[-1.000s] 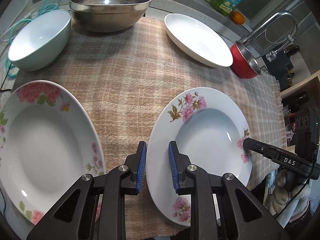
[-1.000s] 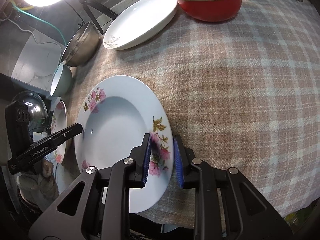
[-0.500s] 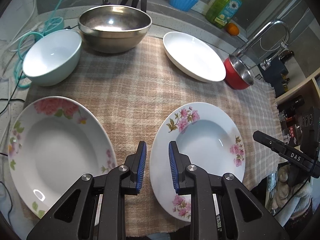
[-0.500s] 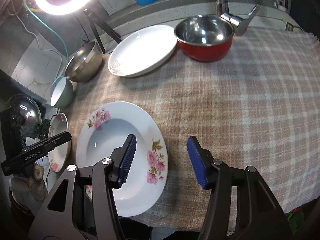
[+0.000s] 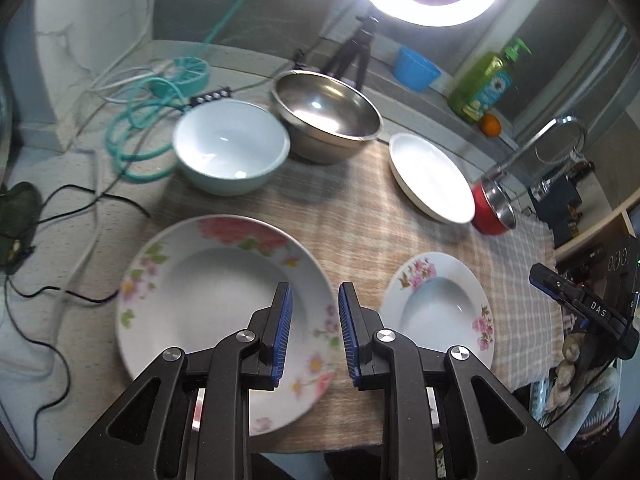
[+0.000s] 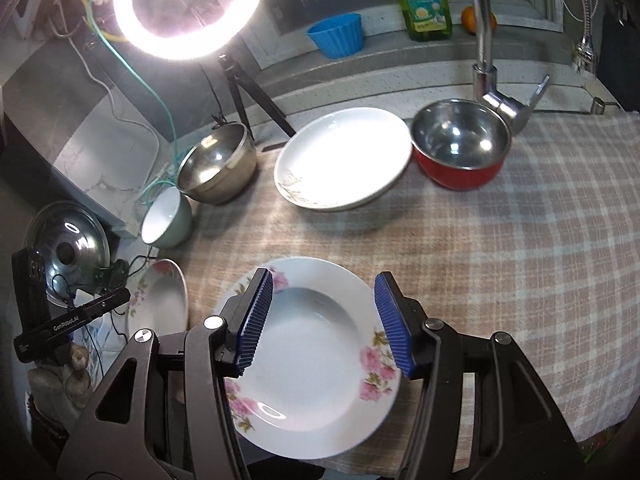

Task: Organize plates and bowls
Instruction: 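Move both grippers to the pink-rose plate rim and close on it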

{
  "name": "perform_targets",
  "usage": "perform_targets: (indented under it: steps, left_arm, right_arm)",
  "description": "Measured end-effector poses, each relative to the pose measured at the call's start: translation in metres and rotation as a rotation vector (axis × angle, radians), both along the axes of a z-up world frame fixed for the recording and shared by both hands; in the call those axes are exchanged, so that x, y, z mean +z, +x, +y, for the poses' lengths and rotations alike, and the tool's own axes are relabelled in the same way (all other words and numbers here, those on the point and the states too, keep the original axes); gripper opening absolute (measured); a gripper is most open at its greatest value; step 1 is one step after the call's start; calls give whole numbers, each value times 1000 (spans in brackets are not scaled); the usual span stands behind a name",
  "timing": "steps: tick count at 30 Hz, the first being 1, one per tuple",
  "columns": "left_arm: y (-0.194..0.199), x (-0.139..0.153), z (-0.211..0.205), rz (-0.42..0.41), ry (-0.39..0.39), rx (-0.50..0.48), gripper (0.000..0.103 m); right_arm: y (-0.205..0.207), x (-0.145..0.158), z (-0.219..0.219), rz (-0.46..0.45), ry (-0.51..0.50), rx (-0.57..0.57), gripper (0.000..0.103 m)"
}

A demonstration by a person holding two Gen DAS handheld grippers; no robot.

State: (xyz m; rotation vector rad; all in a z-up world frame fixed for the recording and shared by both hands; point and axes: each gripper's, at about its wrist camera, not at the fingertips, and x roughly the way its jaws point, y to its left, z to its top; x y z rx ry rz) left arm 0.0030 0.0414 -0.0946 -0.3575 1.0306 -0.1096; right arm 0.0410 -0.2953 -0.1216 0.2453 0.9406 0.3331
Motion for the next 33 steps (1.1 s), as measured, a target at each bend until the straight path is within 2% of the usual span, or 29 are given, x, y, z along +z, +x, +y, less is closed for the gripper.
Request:
perform_targets:
  steps: [5,16,28,33]
  left_arm:
    - [-7,8,32,-21,7,69,31]
    - [-16,19,81,-62,15,178,31]
    - [-18,19,101,-62,23,227,31]
    - [-25,3,104,-25,6,242,31]
  right_arm:
    - [7,8,21,-22,22,47,55]
    - [19,17,54,-11,7,99,56]
    - [29,26,69,-19,34,143,55]
    - [32,16,90,12,37,208,45]
